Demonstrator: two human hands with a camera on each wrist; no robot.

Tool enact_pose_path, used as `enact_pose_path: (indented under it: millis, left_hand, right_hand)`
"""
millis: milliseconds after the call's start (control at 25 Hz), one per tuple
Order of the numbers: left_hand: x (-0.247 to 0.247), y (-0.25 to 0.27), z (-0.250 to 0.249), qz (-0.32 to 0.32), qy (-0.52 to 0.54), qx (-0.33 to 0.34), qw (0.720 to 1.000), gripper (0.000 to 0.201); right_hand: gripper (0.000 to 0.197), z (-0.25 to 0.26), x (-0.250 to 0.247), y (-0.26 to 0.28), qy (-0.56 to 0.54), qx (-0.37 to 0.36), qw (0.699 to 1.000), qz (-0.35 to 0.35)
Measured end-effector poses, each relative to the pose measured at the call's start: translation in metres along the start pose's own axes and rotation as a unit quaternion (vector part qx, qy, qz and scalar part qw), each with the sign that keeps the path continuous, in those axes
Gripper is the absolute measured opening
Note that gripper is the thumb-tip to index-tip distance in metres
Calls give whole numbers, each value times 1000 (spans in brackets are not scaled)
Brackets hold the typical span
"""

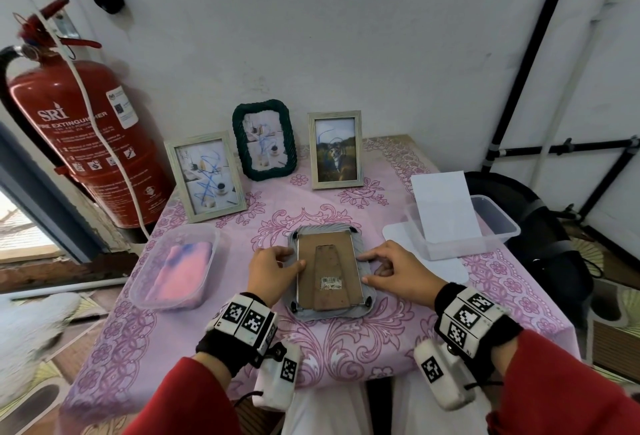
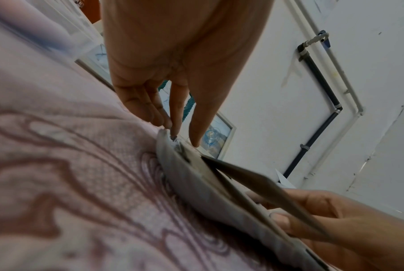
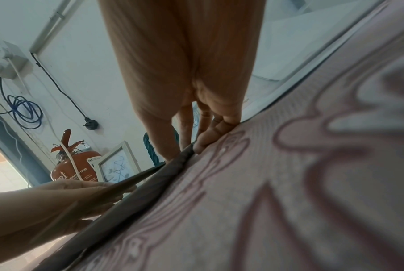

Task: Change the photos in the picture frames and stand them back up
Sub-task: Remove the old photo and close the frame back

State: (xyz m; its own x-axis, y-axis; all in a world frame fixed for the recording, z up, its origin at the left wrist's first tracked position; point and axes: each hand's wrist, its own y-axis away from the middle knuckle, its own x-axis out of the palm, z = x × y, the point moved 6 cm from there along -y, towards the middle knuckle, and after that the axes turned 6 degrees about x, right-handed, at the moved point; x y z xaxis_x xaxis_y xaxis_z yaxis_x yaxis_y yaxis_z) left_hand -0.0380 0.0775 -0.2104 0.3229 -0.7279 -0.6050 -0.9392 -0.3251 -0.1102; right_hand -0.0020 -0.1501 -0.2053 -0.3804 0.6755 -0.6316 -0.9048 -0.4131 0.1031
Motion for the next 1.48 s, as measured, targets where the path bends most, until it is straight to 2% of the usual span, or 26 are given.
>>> enact_pose_path:
  millis: [200,520,760,920,1120,1280,1480]
  left_hand:
    - [5,-3,7,40,-41,2,998,35]
    - [6,0,7,49,11,-6,999,35]
    - [0,-7,6,54,-4,-12,998,39]
    - [-9,-22,0,56,-24,-15,998,47]
    - [-2,-36,-3,126,-74,-13,989,56]
    - [-1,-36,-2,106,-52,5,993,60]
    - [1,-35,2,93,-4,20,995,57]
  right_hand:
    - [43,1,2,1,-1,4,1000,11]
    - [42,3,2,3,0,5,1000,18]
    - [41,8,-3,-10,30,26,997,72]
    - [41,12,-10,-33,39,54,998,17]
    - [53,12,-8,-52,67,74,995,-7]
    - [59,10,-5,-56,68,74,995,-25]
    - [53,12,-5,-51,33,58,997,-37]
